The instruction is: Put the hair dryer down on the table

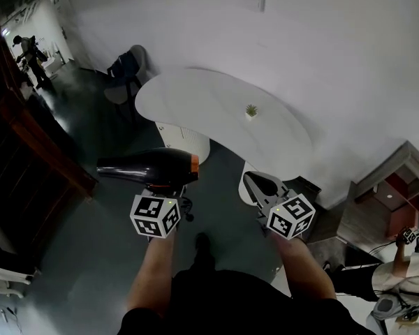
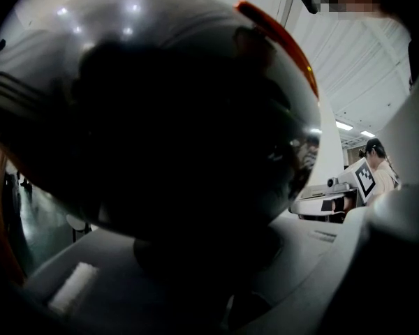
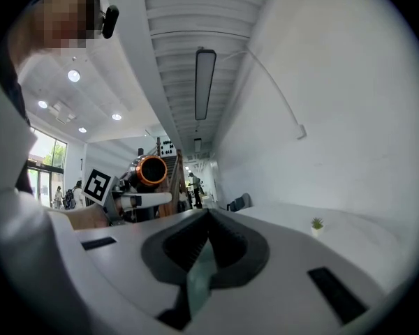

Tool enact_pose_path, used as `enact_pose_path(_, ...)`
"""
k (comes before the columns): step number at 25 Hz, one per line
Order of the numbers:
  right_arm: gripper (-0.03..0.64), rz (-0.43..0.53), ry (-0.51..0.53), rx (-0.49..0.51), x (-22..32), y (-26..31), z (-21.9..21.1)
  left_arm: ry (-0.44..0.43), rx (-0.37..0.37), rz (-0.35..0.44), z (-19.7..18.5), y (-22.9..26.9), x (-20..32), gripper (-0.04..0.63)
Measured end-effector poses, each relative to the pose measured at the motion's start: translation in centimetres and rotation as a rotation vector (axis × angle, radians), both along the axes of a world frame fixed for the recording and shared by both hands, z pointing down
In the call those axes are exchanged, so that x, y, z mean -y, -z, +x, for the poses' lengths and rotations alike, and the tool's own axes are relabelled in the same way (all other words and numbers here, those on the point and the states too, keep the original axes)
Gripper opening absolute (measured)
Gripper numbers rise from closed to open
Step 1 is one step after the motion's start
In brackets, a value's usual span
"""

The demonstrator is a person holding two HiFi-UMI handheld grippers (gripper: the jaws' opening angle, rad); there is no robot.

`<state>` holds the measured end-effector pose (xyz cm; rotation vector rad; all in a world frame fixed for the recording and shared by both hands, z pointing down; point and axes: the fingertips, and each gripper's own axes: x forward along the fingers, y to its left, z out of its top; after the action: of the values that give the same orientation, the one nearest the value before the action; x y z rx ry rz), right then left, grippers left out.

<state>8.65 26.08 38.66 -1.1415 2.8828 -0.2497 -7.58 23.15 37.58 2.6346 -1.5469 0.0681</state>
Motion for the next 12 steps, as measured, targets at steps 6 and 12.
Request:
enact_pose_path(6, 0.012, -0.045, -0.015, -0.010, 6.4, -1.3, -1.4, -0.034, 0.000, -0.003, -1.0, -0.9, 6.4, 0.109)
enact_pose_path(12, 0.012, -0.076, -0.025, -0.014, 13.2, -2.0, -4.6, -0.060, 0.012, -0.009, -3.6, -1.1, 13.3, 0.109)
